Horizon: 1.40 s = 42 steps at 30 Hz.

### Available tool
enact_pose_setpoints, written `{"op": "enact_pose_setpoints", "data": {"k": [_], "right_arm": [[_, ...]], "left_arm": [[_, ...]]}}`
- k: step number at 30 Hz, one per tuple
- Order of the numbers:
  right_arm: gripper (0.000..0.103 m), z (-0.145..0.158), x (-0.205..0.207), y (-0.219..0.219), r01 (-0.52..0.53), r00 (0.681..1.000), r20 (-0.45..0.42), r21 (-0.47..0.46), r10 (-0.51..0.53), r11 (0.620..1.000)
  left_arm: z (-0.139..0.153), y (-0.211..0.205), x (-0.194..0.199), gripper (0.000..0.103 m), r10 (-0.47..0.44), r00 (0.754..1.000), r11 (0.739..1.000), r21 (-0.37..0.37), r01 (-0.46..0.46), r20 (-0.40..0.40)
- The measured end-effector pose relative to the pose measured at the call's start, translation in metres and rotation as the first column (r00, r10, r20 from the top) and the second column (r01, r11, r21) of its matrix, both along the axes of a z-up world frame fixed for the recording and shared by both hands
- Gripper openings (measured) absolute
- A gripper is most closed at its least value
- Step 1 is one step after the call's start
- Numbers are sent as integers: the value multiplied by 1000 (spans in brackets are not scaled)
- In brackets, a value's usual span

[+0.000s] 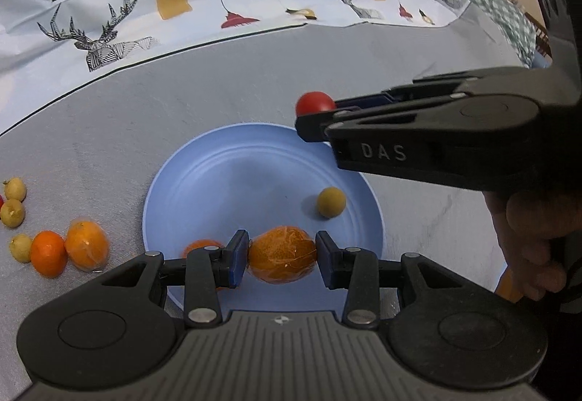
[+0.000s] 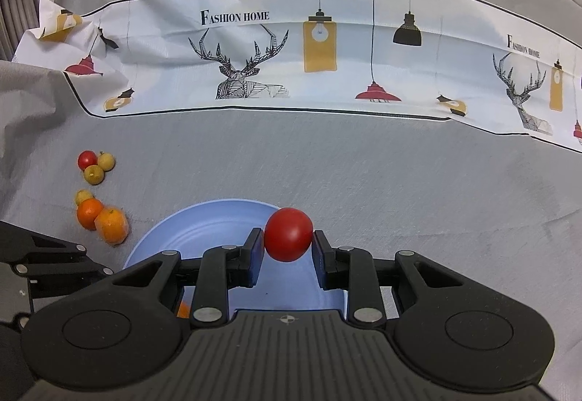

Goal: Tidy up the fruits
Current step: 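Open left gripper to drop the orange while right gripper releases the tomato onto the plate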

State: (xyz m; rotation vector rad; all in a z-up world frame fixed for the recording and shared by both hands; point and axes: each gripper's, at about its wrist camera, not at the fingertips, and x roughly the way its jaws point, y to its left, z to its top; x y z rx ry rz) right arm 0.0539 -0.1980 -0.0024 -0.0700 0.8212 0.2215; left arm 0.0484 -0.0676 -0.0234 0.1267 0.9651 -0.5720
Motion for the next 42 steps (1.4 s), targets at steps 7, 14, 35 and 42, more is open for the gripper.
{"op": "enact_pose_setpoints", "data": {"k": [7,14,35,42], "right_arm": [[30,-1,1,0,-8,1000,-11,-1,8,1000],[30,-2,3,0,-27,999,-25,0,27,1000],[39,-1,1,3,-20,1000,-11,-4,20,1000],[39,3,0,7,-21,1000,-2,-5,21,1000]], "left_arm": [[-2,-2,2,44,-6,1000,1000,11,6,-3],[-3,-3,1,44,-10,1000,1000,13,10,-7],[3,6,0,48,15,1000,1000,-18,-15,0],[7,10,0,47,22,1000,999,-24,-22,7]]}}
